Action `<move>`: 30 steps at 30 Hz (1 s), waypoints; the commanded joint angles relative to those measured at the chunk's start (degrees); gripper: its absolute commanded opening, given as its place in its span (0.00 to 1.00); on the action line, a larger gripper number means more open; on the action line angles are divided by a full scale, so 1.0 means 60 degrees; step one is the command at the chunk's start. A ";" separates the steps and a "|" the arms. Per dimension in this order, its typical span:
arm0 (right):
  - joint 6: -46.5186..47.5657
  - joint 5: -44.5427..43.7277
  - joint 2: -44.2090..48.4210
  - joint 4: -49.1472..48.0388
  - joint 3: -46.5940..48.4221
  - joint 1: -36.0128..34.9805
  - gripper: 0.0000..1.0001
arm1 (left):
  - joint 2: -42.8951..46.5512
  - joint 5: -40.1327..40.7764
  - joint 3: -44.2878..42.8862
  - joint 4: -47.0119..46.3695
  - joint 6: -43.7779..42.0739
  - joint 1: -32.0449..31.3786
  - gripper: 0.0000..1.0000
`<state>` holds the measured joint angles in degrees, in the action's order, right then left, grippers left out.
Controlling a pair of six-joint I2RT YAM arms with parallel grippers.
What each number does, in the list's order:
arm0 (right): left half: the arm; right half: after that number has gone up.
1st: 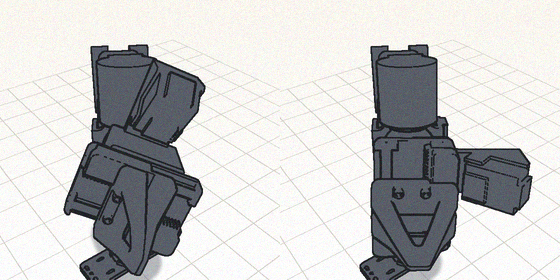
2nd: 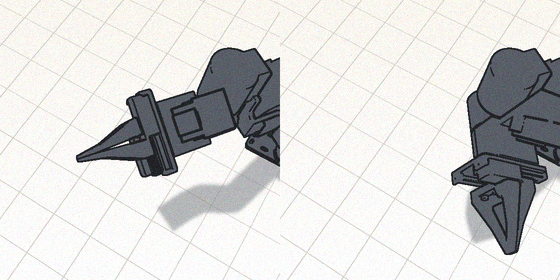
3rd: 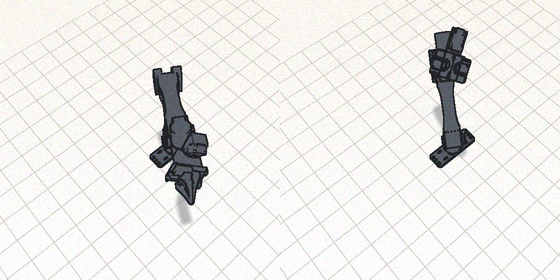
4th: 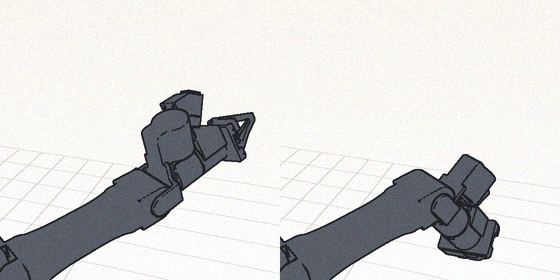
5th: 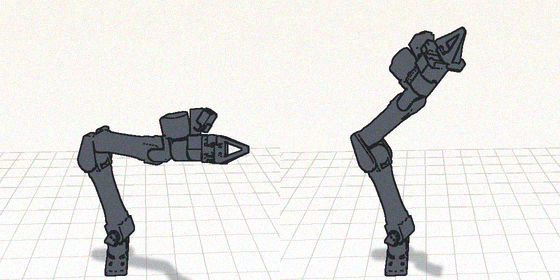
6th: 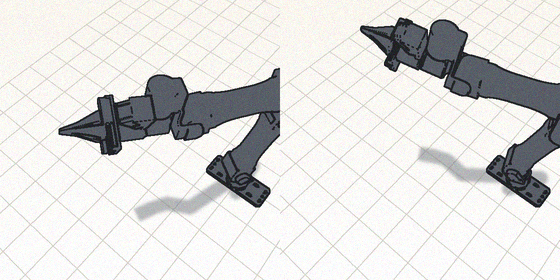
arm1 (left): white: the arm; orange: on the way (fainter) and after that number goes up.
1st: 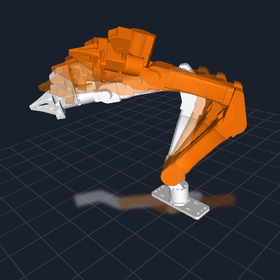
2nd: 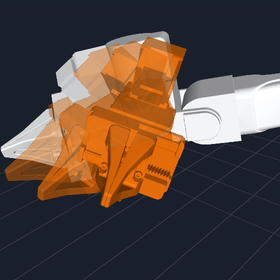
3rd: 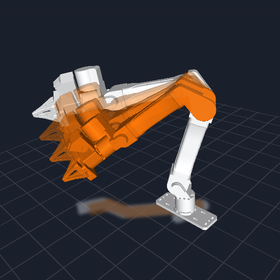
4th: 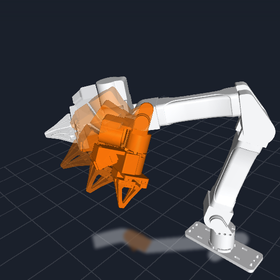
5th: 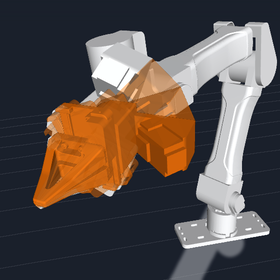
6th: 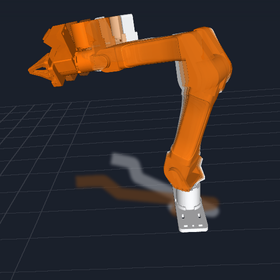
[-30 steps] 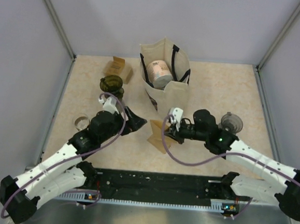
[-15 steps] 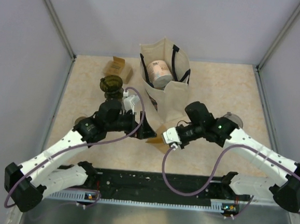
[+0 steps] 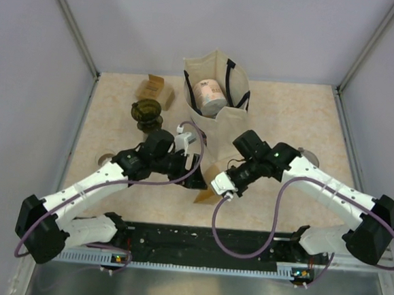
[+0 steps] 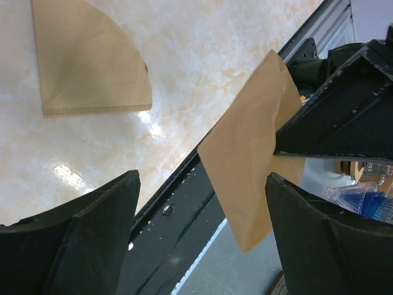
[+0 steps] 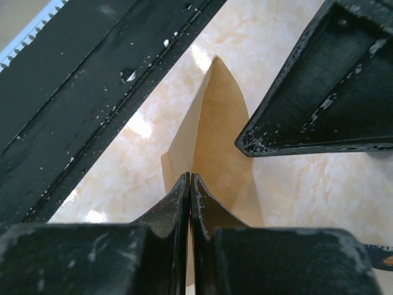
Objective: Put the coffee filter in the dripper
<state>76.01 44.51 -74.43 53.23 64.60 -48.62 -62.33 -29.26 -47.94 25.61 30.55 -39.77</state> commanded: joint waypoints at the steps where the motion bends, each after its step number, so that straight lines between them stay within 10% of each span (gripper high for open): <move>1: 0.0297 0.0565 -0.0104 0.0210 0.0527 -0.0100 0.00 | -0.0305 -0.0206 -0.0359 -0.0414 -0.0344 -0.0212 0.88; 10: 0.0457 0.0682 -0.0207 0.0195 0.0703 -0.0114 0.00 | -0.0700 -0.0090 -0.0461 -0.0547 -0.0403 -0.0520 0.87; 22: 0.0692 0.0726 -0.0178 0.0518 0.0719 -0.0319 0.00 | -0.1463 0.0978 -0.1033 -0.0327 -0.0667 -0.0755 0.33; 30: 0.0325 0.0564 0.0232 0.0503 0.0191 -0.0700 0.00 | -0.1346 0.2604 -0.1399 0.0142 -0.1121 -0.0755 0.22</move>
<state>78.19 45.52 -75.68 55.66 66.96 -51.55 -71.61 -19.55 -53.30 26.24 25.80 -44.05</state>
